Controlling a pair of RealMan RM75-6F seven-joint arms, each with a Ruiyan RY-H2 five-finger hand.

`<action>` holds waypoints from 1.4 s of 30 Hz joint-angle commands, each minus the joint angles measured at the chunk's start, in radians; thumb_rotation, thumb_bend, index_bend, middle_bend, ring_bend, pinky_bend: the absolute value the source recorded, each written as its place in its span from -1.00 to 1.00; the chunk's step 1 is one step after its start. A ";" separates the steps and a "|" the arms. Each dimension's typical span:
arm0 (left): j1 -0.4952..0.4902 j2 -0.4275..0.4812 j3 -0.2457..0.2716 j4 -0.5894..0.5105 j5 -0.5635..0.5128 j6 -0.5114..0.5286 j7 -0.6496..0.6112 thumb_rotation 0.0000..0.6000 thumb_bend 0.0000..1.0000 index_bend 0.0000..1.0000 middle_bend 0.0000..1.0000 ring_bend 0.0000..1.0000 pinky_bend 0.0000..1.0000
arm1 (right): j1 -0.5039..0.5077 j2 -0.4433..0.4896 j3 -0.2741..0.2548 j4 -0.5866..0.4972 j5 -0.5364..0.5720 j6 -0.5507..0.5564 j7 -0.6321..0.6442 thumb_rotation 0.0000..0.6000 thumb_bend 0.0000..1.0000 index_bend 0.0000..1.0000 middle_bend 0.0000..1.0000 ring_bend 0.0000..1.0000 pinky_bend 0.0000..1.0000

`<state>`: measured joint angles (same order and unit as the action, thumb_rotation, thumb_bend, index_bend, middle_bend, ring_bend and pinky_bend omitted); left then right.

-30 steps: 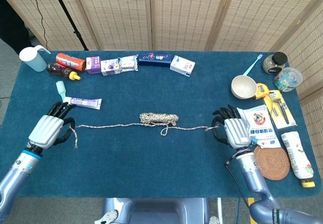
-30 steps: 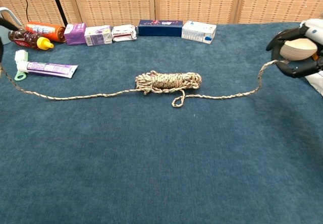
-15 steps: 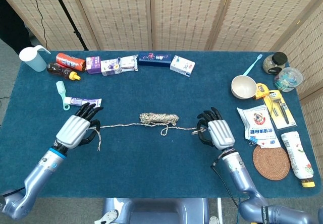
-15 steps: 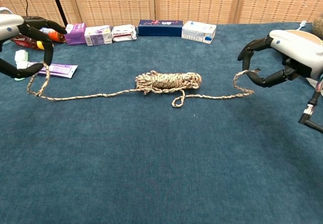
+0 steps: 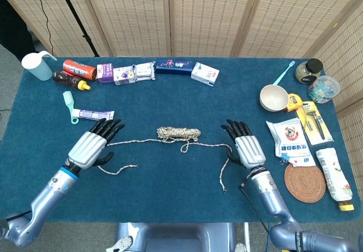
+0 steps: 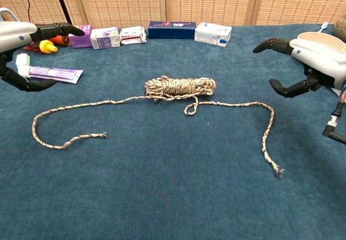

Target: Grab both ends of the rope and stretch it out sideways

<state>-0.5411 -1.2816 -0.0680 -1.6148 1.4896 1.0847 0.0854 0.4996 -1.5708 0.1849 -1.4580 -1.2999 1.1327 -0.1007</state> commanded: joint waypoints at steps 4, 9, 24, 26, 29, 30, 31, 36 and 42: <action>0.021 0.034 0.006 -0.001 -0.011 0.024 -0.017 1.00 -0.27 -0.98 -1.00 -1.00 -1.00 | -0.015 0.028 0.002 -0.010 -0.004 0.026 0.008 1.00 0.12 -0.76 -0.95 -1.00 -1.00; 0.059 0.080 0.015 -0.012 -0.041 0.055 -0.021 1.00 -0.27 -0.97 -1.00 -1.00 -1.00 | -0.034 0.061 0.006 -0.022 -0.005 0.052 0.031 1.00 0.12 -0.62 -0.88 -1.00 -1.00; 0.214 0.154 0.040 0.028 -0.079 0.220 -0.096 1.00 -0.27 -0.88 -1.00 -1.00 -1.00 | -0.127 0.134 -0.010 0.051 -0.026 0.169 0.093 1.00 0.12 -0.33 -0.71 -0.83 -1.00; 0.240 0.159 0.045 0.039 -0.074 0.254 -0.114 1.00 -0.27 -0.88 -1.00 -1.00 -1.00 | -0.142 0.154 -0.015 0.049 -0.028 0.179 0.101 1.00 0.12 -0.32 -0.71 -0.83 -1.00; 0.291 0.176 0.061 0.055 -0.063 0.312 -0.146 1.00 -0.27 -0.88 -1.00 -1.00 -1.00 | -0.175 0.195 -0.027 0.031 -0.032 0.207 0.102 1.00 0.12 -0.32 -0.71 -0.83 -1.00; 0.309 0.182 0.069 0.061 -0.058 0.329 -0.154 1.00 -0.27 -0.88 -1.00 -1.00 -1.00 | -0.189 0.210 -0.033 0.018 -0.035 0.218 0.101 1.00 0.12 -0.32 -0.70 -0.82 -1.00; 0.319 0.185 0.073 0.063 -0.052 0.338 -0.160 1.00 -0.27 -0.88 -1.00 -1.00 -1.00 | -0.197 0.219 -0.037 0.007 -0.037 0.224 0.101 1.00 0.12 -0.32 -0.70 -0.82 -1.00; 0.376 0.198 0.103 0.069 -0.033 0.381 -0.188 1.00 -0.27 -0.88 -1.00 -1.00 -1.00 | -0.248 0.260 -0.065 -0.048 -0.055 0.272 0.085 1.00 0.12 -0.32 -0.68 -0.81 -1.00; 0.443 0.198 0.126 0.076 -0.018 0.435 -0.233 1.00 -0.27 -0.88 -1.00 -1.00 -1.00 | -0.322 0.280 -0.100 -0.092 -0.068 0.345 0.077 1.00 0.12 -0.31 -0.66 -0.80 -1.00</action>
<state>-0.1102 -1.0856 0.0495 -1.5419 1.4635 1.5069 -0.1385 0.1980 -1.2973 0.0980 -1.5392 -1.3613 1.4575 -0.0215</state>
